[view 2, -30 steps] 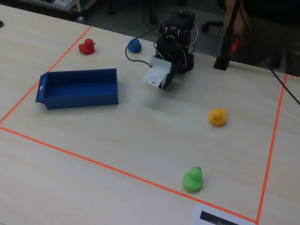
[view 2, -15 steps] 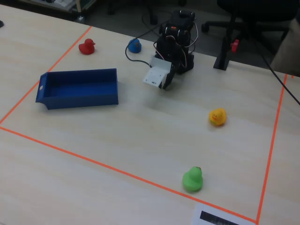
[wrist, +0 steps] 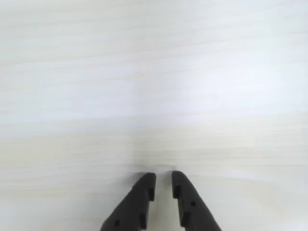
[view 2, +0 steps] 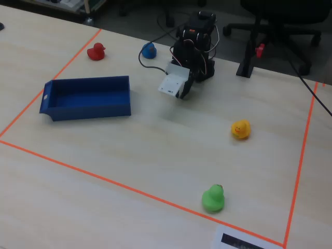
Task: Grasp green duck and put it into box.
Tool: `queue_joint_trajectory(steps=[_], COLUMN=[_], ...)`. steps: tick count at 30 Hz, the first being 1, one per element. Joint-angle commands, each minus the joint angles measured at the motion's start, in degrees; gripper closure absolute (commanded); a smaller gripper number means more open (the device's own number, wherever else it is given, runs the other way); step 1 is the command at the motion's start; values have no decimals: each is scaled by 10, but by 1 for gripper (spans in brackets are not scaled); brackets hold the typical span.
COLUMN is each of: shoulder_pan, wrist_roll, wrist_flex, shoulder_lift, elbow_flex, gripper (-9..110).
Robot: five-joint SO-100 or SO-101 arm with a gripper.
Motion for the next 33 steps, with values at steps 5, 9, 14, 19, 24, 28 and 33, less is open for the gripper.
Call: queue_joint_trajectory(steps=[5, 9, 14, 19, 24, 28, 33], shoulder_pan=[1, 1, -1, -1, -2, -5, -5], wrist_roll=[2, 2, 2, 2, 3, 4, 4], wrist_flex=[8, 8, 8, 8, 8, 8, 8], shoulder_lift=[-4, -4, -4, -4, -4, -4, -4], elbow_flex=[-1, -1, -1, -1, -1, -1, -1], gripper=[100, 100, 100, 100, 99, 98, 101])
